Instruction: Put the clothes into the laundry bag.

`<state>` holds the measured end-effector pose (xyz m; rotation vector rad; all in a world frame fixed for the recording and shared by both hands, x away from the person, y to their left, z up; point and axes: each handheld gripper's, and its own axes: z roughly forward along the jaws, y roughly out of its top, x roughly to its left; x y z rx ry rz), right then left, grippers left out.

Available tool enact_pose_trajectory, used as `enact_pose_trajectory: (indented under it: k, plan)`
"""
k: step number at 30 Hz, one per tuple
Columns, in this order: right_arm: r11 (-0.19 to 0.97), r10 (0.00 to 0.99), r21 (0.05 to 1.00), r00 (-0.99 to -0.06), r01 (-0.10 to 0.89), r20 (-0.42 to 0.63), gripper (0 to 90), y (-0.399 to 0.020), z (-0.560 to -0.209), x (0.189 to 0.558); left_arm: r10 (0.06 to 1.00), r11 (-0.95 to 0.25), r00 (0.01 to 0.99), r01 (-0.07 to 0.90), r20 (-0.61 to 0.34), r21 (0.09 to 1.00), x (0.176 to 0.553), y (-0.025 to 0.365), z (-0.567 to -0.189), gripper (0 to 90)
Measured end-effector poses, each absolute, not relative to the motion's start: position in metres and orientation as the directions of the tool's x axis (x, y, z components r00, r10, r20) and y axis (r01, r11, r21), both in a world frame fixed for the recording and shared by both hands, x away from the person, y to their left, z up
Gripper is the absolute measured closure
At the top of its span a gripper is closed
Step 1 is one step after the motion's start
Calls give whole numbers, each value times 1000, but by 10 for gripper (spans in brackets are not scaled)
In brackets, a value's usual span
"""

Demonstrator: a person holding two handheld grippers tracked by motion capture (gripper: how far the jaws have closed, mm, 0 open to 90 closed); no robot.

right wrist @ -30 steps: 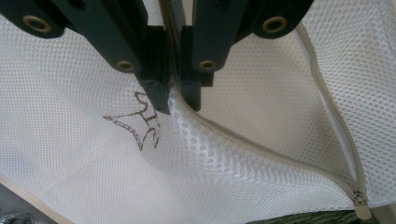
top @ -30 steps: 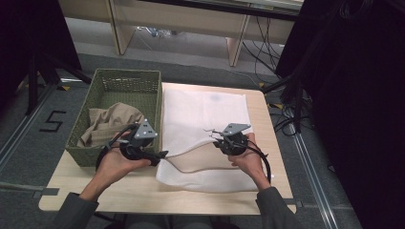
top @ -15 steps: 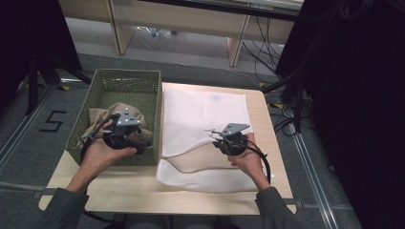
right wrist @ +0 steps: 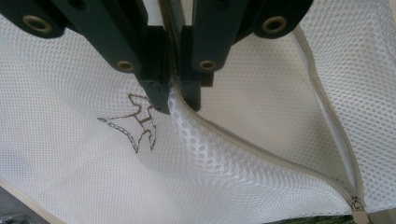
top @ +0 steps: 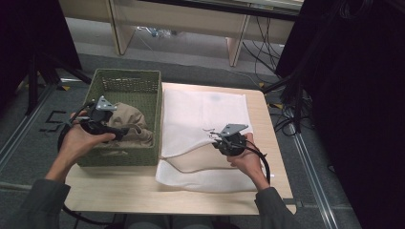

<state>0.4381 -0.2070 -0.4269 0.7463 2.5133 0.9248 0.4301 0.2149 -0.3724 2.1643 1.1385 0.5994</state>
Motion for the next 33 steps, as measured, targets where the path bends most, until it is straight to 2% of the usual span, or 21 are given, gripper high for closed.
enact_pose_trajectory:
  k: [4,13,19,23,24,26,27,28,30,33]
  plan:
    - [650,582,676,-799,347,-150,863,-207,-428,439,843,-448,528,580,104,680,440,222,-377,200]
    - [650,585,673,-797,352,-148,863,-207,-428,438,782,-555,610,587,129,590,464,208,-399,202]
    - [648,589,672,-796,360,-141,862,-207,-428,438,744,-610,662,615,93,500,480,200,-418,185]
    - [652,584,672,-798,352,-149,862,-207,-428,438,723,-663,681,637,116,393,487,192,-427,198]
    - [652,585,671,-798,354,-147,862,-207,-428,438,708,-680,695,622,126,389,488,191,-427,250]
    - [652,585,671,-798,353,-148,863,-207,-428,438,707,-683,696,625,127,379,490,189,-426,430]
    - [658,577,669,-802,344,-155,863,-207,-429,438,706,-686,696,624,134,374,492,188,-426,569]
    - [658,577,669,-802,344,-155,863,-207,-429,438,709,-684,692,627,136,372,493,187,-425,569]
    - [652,584,671,-798,352,-149,862,-207,-428,438,724,-670,674,636,147,383,495,188,-424,658]
    - [654,582,670,-799,351,-150,862,-207,-428,438,767,-626,617,659,178,416,499,192,-424,689]
